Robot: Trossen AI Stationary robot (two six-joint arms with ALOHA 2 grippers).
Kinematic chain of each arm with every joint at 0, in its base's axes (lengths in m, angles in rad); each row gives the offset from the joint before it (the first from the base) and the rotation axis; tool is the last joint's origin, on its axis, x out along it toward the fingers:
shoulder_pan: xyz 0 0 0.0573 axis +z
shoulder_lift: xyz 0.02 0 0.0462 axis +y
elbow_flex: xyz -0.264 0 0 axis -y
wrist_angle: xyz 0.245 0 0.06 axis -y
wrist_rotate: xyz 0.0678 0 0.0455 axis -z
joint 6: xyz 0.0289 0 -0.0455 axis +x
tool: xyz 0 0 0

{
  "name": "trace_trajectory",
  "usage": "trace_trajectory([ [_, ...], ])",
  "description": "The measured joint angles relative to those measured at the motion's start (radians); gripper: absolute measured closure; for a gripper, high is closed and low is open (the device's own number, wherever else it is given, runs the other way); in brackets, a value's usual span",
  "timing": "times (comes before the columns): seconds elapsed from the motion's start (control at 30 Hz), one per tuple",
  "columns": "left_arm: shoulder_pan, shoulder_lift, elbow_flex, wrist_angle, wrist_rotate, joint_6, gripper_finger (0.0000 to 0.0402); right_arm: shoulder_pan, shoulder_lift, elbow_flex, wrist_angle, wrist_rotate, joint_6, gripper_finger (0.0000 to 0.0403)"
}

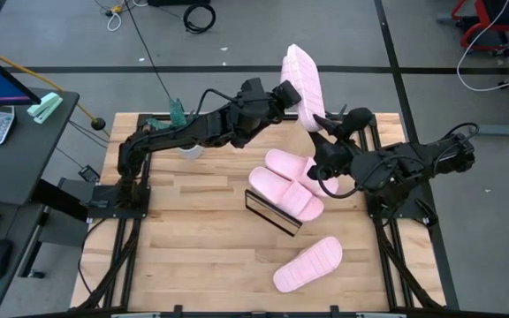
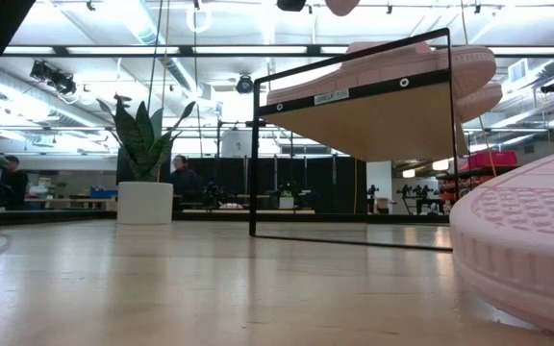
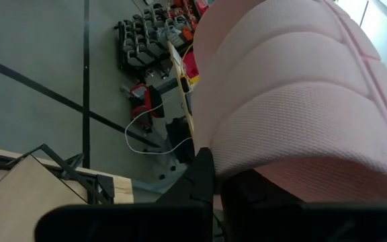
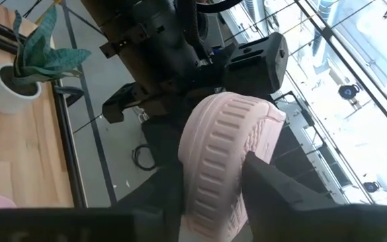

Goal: Pick and place slides into the shelf
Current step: Put the pink slide on the shelf

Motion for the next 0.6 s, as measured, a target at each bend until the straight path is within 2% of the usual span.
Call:
trace_trajectory([
  [0.33,0.005,0.0,0.0,0.0,0.0,-0.001,0.0383,0.0,0.0,0.0,0.0,0.034,0.007,0.0305],
  [0.6,0.004,0.0,0.0,0.009,-0.009,0.001,0.0366,0.004,0.002,0.0,0.006,0.07,0.007,0.0313],
])
